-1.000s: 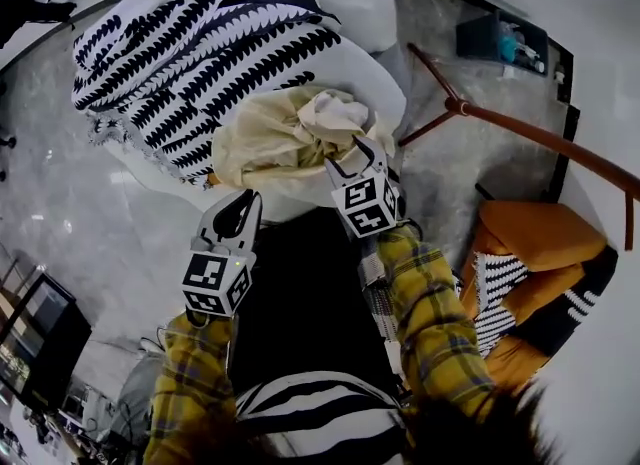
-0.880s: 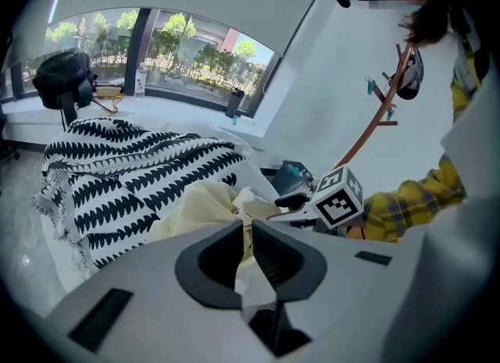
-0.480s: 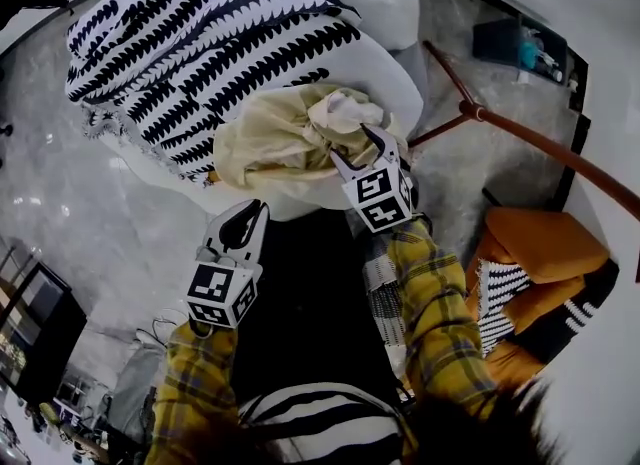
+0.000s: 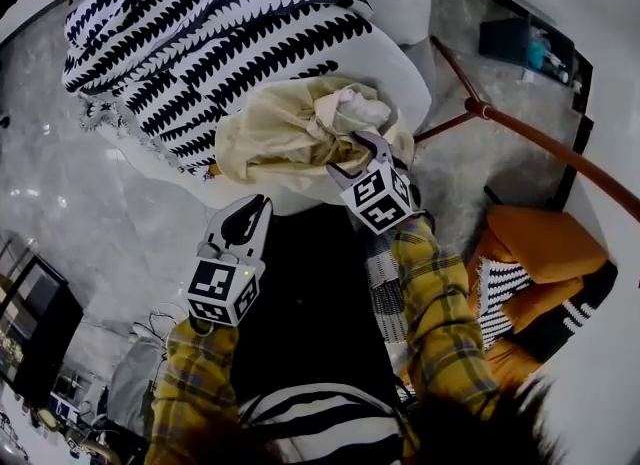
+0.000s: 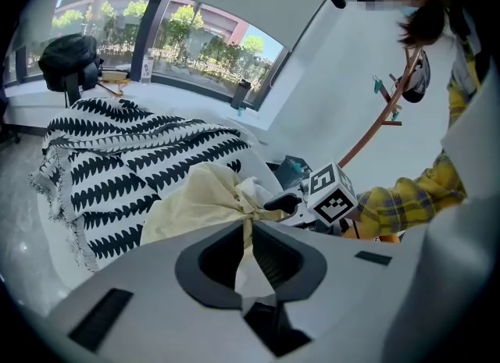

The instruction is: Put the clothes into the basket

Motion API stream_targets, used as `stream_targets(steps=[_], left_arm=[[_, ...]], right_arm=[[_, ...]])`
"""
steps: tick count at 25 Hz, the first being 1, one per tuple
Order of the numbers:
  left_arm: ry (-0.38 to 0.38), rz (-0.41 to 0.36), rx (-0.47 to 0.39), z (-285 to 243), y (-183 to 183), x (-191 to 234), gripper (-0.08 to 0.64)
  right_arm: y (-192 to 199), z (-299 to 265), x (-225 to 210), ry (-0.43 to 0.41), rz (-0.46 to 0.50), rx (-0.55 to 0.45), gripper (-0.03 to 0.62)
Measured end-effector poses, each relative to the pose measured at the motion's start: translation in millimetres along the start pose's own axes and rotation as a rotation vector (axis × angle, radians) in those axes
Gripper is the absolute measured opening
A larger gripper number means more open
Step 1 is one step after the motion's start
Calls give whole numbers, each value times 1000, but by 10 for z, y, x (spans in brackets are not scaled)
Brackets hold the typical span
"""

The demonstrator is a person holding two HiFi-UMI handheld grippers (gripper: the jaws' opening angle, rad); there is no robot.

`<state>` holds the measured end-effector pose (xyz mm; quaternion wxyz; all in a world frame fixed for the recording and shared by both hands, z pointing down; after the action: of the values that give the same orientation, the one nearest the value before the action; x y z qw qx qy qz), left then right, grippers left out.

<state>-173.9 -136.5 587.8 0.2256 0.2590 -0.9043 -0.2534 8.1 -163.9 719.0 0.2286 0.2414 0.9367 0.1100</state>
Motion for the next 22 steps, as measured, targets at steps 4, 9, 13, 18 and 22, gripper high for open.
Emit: stream_targets(steps=[4, 9, 13, 18, 22], left_arm=[[-14, 11, 13, -15, 63, -22, 46], [-8, 17, 6, 33, 134, -32, 46], [11, 33, 4, 70, 165, 19, 46], [0, 39, 4, 64, 163, 33, 46], [-27, 54, 6, 84, 210, -10, 46]], right_arm=[[90, -23, 22, -8, 68, 27, 314], [141, 47, 105, -3, 153, 47, 321], [190, 51, 196, 15, 226, 106, 324], [216, 41, 197, 22, 291, 130, 325], [274, 57, 191, 19, 351, 140, 327]])
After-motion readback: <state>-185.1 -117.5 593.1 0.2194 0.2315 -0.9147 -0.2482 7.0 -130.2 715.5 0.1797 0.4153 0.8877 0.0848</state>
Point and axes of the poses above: the fingertips, and each gripper's own axes: z backward along the fingers, x to its left, y out of its underside, the point moved 6 cm from there along z, backward along the fingers, and after that the axes turned 15 degrees about -z, right-handed, at the moved point
